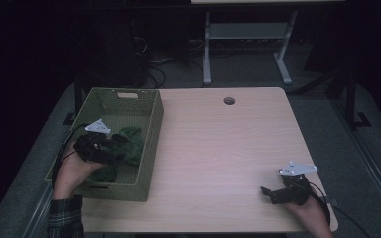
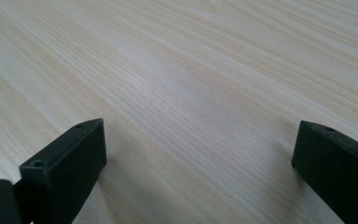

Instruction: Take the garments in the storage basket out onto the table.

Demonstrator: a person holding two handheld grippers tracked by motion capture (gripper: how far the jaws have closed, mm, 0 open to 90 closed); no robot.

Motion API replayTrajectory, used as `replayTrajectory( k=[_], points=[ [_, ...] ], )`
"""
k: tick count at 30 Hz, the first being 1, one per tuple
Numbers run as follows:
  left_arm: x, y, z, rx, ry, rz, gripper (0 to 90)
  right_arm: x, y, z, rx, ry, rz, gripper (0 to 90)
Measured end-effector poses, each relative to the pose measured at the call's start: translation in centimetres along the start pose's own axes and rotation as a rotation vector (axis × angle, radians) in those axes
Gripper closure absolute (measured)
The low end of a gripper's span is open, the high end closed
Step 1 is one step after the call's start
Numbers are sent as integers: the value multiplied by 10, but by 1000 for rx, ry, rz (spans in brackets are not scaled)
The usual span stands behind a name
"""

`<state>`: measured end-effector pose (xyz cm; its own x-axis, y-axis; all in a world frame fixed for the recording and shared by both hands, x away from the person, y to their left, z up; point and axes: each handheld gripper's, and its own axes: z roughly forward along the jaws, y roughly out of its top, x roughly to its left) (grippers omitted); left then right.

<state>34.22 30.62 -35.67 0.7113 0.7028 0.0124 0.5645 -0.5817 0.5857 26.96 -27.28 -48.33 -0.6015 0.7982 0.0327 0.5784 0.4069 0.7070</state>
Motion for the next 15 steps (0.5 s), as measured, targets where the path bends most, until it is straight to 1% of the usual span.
replayTrajectory(
  k=[1, 2, 4, 5, 8, 10, 11, 15],
  points=[
    [2, -1, 1, 12, 0, -1, 328, 0, 0, 0, 0, 0, 0, 24],
    [2, -1, 1, 12, 0, -1, 332, 0, 0, 0, 0, 0, 0, 24],
    [3, -4, 5, 25, -2, -12, 331, 0, 0, 0, 0, 0, 0, 25],
    [5, -5, 8, 41, -5, -5, 332, 0, 0, 0, 0, 0, 0, 25],
    [6, -7, 12, 49, -13, -9, 331, 0, 0, 0, -1, 0, 2, 25],
    [7, -8, 15, 55, -12, -4, 331, 0, 0, 0, -1, -1, 2, 25],
    [8, -8, 17, 71, -7, 0, 331, 0, 0, 0, -1, -1, 2, 25],
    [11, -10, 21, 79, 0, 6, 338, 0, 0, 0, -1, -1, 2, 24]
  ],
)
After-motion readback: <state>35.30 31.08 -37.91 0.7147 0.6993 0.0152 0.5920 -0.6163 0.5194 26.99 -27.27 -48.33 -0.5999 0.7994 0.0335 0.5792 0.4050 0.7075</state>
